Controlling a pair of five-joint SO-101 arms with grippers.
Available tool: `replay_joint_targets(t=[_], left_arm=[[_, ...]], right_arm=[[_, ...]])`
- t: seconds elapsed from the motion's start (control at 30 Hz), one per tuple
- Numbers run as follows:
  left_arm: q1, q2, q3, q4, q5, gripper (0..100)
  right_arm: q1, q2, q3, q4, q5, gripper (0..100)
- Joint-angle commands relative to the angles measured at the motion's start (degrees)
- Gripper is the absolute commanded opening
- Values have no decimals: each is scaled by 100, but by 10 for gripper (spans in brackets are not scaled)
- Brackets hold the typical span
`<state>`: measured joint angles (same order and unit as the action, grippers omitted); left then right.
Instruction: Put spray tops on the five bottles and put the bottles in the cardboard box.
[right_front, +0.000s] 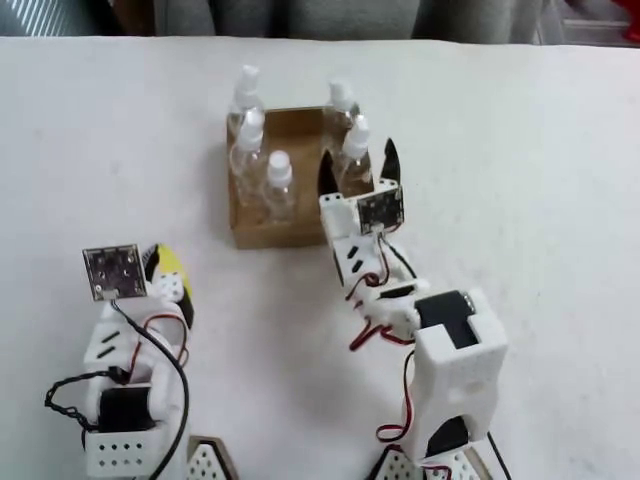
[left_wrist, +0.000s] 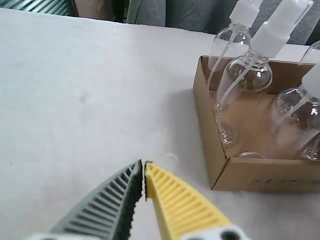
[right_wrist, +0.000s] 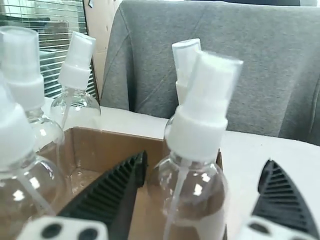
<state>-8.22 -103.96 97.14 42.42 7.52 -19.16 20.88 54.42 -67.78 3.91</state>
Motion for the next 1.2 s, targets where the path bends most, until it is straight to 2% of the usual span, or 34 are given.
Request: replay_joint_targets(t=[0.0, 0.27, 0.77, 1.17], left_arm=[[-48, -48, -9, -141, -26, 23], [-48, -48, -9, -141, -26, 23], [-40, -40, -9, -132, -26, 23], [-4, -31, -9, -18, -35, 23]], right_arm=[[-75, -312, 62, 31, -35, 315], [-84, -1051, 545, 75, -404, 315], [-13, -2440, 1925, 75, -413, 315], [453, -3653, 3349, 75, -413, 312]])
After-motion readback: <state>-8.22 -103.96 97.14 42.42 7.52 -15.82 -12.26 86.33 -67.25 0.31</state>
